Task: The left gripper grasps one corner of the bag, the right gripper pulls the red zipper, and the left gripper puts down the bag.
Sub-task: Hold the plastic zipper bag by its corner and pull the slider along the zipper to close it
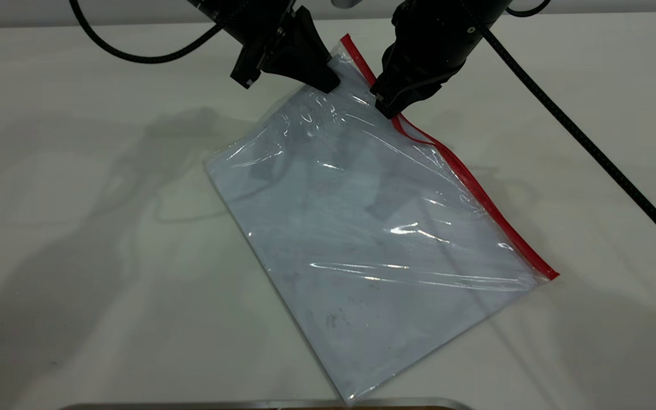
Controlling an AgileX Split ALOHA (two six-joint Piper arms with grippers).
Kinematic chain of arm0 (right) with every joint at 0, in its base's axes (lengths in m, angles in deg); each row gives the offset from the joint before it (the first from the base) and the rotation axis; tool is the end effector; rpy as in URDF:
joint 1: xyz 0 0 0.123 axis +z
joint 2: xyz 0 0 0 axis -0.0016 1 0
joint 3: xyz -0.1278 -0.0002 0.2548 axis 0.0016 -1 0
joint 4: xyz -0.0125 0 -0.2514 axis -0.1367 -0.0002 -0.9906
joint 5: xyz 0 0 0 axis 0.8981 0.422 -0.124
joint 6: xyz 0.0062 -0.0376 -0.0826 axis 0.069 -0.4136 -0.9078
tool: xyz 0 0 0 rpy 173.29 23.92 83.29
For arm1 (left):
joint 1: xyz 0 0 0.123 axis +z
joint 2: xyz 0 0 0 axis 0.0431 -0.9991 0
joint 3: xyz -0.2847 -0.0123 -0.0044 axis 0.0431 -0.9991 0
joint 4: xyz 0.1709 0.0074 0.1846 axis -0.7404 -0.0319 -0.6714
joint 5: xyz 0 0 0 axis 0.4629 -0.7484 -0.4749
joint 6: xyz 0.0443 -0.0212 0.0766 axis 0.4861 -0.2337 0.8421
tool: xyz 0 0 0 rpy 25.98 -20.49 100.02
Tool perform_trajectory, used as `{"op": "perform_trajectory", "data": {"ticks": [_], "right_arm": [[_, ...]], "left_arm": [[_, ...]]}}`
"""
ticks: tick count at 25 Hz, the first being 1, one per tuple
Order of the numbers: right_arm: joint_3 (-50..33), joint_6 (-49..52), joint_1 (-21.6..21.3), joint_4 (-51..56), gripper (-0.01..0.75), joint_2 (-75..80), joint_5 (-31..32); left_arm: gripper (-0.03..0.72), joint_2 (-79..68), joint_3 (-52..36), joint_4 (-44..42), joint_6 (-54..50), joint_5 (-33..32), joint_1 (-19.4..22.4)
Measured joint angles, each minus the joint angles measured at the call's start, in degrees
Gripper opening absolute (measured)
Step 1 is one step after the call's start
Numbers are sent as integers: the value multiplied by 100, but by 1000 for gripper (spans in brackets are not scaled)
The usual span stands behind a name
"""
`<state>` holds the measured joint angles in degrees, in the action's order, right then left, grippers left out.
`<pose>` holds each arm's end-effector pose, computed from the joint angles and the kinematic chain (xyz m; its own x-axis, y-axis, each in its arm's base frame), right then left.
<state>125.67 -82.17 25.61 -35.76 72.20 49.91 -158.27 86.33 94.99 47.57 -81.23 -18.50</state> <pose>0.3858 0.2049 0.0822 -0.5563 -0.6898 -0.4635 -0.7755 0.6313 -0.0088 0.4744 -0.2021 0.0649 0.2218 0.6709 -0.7076 0.9749 -0.1367 0.1760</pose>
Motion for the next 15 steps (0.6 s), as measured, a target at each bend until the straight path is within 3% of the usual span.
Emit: {"op": "perform_trajectory", "data": {"ticks": [9,15], "right_arm": [[34,0,-113,-48,37,-1,251],[1,0,-373,-245,41,11,832]], "left_arm": [[53,-18,341,-156,-516,-361,183],[53,-12,412,-357,-674,-375,353]]}}
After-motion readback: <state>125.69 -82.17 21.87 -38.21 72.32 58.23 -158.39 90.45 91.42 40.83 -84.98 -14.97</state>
